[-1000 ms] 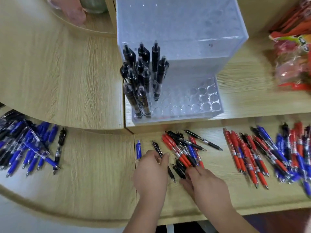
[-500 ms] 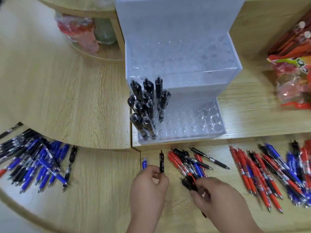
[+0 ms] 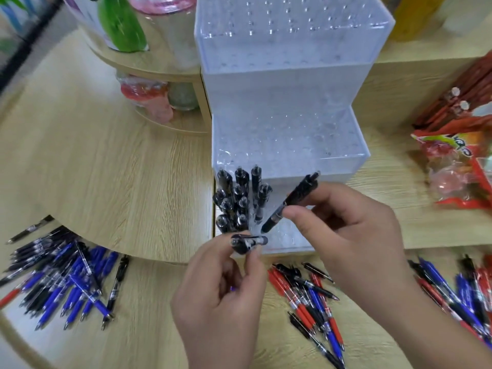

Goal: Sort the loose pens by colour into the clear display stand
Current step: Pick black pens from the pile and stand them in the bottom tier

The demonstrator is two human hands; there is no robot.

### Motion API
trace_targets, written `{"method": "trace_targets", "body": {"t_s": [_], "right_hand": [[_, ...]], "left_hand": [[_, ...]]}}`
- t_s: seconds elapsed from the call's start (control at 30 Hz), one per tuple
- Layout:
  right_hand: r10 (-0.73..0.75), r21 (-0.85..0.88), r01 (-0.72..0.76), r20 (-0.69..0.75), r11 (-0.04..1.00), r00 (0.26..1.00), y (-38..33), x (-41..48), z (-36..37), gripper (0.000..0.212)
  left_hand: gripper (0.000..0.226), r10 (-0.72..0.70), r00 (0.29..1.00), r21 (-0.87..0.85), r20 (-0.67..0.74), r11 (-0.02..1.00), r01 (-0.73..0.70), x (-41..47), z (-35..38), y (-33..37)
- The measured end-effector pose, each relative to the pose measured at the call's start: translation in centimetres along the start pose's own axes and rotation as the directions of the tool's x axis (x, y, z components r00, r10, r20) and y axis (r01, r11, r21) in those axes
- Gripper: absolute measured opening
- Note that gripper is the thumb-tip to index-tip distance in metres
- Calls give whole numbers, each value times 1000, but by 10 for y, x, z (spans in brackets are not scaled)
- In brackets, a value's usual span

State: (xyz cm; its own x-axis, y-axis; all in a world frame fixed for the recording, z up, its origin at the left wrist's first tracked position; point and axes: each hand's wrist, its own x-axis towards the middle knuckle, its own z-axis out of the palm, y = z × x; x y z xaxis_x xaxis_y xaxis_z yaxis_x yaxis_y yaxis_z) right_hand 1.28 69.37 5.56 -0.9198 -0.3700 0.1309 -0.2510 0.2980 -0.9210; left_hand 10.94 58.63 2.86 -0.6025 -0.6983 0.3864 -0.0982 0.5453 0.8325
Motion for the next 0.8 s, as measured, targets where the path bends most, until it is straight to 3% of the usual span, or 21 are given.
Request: {"method": "trace_targets", "body": {"t_s": [0.2, 0.37, 0.47, 0.67, 0.8], "right_hand": [[-83, -201, 84, 16, 976, 996, 13, 4, 11, 5], [-130, -481, 184, 144, 857, 981, 18, 8, 17, 24], [-138, -538, 204, 161, 818, 977, 14, 13, 19, 32], [-294, -633, 338, 177, 697, 939, 14, 16, 25, 33], [-171, -627, 267, 211, 732, 962, 13, 17, 22, 39]], "left_hand": [[9, 82, 997, 67, 9, 994, -82, -7, 8, -4], [12, 46, 993, 158, 111, 985, -64, -19, 17, -17], [8, 8, 995, 164, 99, 986, -24, -22, 23, -23], [6, -52, 999, 232, 1, 971, 50, -22, 33, -22], [15, -90, 995, 211, -47, 972, 98, -23, 37, -18]]}}
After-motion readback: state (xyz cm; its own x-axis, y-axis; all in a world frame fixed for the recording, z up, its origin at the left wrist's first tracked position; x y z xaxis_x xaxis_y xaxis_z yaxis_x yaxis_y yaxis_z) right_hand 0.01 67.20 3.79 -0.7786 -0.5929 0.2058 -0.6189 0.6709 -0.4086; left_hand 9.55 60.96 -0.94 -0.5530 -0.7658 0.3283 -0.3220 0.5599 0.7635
